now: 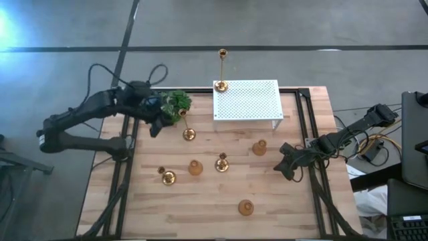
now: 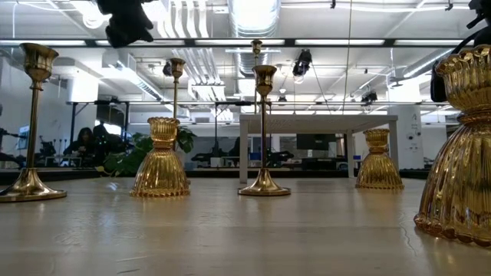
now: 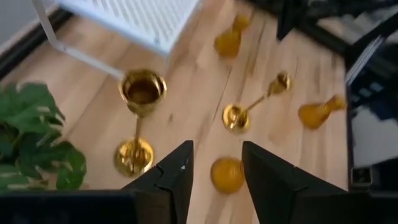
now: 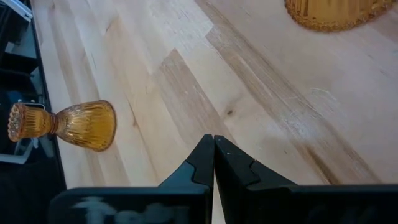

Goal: Pick & Place candle stick holders
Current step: Put the top gold candle holder on the shelf

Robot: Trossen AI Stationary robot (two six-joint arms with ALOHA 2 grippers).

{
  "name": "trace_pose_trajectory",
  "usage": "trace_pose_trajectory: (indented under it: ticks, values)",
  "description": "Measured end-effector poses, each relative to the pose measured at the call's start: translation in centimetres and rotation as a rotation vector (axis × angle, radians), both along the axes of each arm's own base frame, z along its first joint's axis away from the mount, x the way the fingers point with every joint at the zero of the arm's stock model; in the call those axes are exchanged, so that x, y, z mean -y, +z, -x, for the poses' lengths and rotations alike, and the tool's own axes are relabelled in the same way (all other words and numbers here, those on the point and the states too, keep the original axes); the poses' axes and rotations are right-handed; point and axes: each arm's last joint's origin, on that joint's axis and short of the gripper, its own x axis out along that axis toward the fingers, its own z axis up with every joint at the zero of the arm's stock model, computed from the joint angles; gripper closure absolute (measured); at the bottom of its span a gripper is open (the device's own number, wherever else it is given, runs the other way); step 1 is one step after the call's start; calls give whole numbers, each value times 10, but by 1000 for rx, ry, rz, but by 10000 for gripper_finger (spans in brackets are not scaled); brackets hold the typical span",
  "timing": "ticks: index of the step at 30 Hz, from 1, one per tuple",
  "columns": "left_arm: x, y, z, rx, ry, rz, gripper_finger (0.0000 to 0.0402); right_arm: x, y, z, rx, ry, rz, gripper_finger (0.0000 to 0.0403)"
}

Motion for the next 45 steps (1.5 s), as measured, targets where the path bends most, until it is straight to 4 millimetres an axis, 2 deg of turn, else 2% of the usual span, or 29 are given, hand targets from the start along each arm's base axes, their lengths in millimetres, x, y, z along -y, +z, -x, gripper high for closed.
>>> trace_pose_trajectory:
  ticks: [4, 11, 20, 30, 38, 41, 45]
  values:
    - [3, -13, -15, -75, -10, -22, 264, 0, 0, 0, 1, 5, 5, 394]
    - [0, -64, -28, -255, 34, -10, 264, 0, 0, 0, 1, 5, 5, 394]
    - [-8, -99, -44, -125, 122, -118, 264, 0, 0, 0, 1, 2, 2, 394]
    - [-14, -119, -47, -58, 257, -232, 264, 0, 0, 0, 2, 2, 2, 394]
    - [-15, -120, -53, 59, 282, -230, 265, 0, 0, 0, 1, 2, 2, 394]
    - [-16, -118, -54, 89, 288, -230, 291, 0, 0, 0, 1, 4, 4, 394]
    - [-16, -117, -54, 90, 296, -238, 380, 0, 0, 0, 1, 7, 7, 394]
